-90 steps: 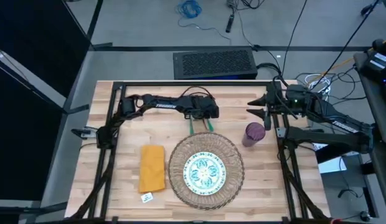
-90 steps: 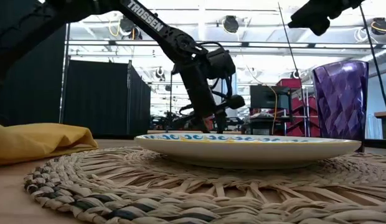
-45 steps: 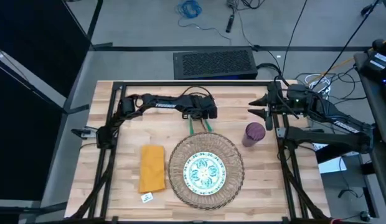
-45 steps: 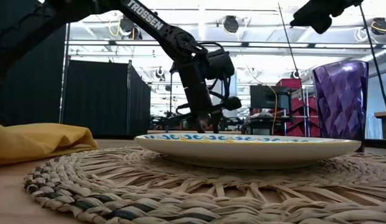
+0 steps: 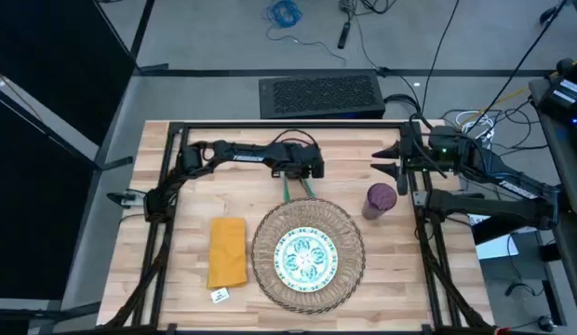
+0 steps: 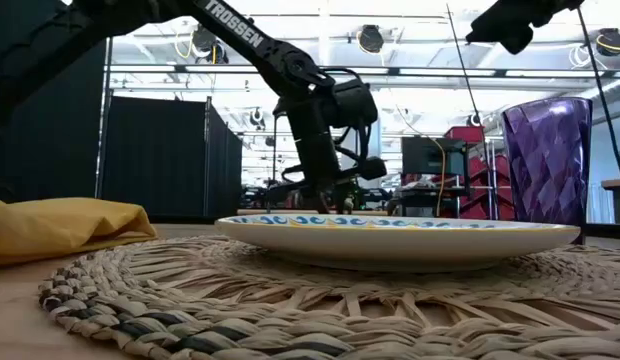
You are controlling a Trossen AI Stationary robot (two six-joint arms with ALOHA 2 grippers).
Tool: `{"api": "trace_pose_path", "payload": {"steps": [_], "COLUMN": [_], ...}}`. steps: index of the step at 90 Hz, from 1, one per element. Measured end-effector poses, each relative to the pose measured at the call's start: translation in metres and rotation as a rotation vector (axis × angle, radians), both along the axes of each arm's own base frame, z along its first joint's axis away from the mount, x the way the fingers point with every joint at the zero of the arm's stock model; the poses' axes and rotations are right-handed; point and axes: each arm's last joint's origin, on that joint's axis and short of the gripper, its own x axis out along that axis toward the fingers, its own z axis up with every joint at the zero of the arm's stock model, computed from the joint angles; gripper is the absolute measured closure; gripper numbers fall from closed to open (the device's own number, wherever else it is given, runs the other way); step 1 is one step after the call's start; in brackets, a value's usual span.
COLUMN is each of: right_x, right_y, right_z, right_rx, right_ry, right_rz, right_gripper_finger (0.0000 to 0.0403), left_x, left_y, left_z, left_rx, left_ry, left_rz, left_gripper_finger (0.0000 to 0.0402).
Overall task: Set table place
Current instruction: Put the green table fork on top of the folded yellow table napkin
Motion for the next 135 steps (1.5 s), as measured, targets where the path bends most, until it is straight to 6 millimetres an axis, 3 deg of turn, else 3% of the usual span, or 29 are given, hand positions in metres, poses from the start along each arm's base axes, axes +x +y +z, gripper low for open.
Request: {"api": "trace_pose_path", "payload": {"steps": [16,32,59,82,93,106,113,125,135], "right_x": [0.0,0.0,0.0,-0.001,-0.001,-0.005,-0.007,-0.011,-0.013], "right_y": [0.0,0.0,0.0,0.0,0.0,0.002,0.003,0.004,0.005], "right_z": [0.0,0.0,0.0,-0.001,-0.003,-0.005,-0.005,-0.004,-0.004], "right_rx": [0.0,-0.004,-0.011,-0.005,0.001,0.0,-0.003,-0.008,-0.004], "right_ry": [0.0,0.0,0.002,0.016,0.033,0.061,0.065,0.053,0.046], "right_rz": [0.0,0.001,0.002,0.001,-0.001,0.003,0.004,0.001,-0.002], "right_gripper_finger": [0.0273,0.0273,0.0273,0.0273,0.0273,0.0273,0.0273,0.0273,0.0273], "left_x": [0.001,0.007,0.029,0.016,-0.001,-0.045,-0.057,-0.098,-0.127], "left_y": [0.0,0.004,0.015,0.02,0.011,-0.004,-0.012,-0.034,-0.058], "left_z": [0.001,0.017,0.094,0.134,0.144,0.171,0.194,0.249,0.274], "left_rx": [0.022,0.101,0.244,0.224,0.124,0.053,0.102,0.209,0.261], "left_ry": [0.002,-0.01,-0.155,-0.051,0.098,0.39,0.324,0.239,0.162], "left_rz": [-0.041,-0.082,-0.228,-0.316,-0.415,-0.434,-0.437,-0.428,-0.415], "left_gripper_finger": [0.0399,0.0401,0.04,0.0401,0.0401,0.0401,0.0401,0.0401,0.0401]}}
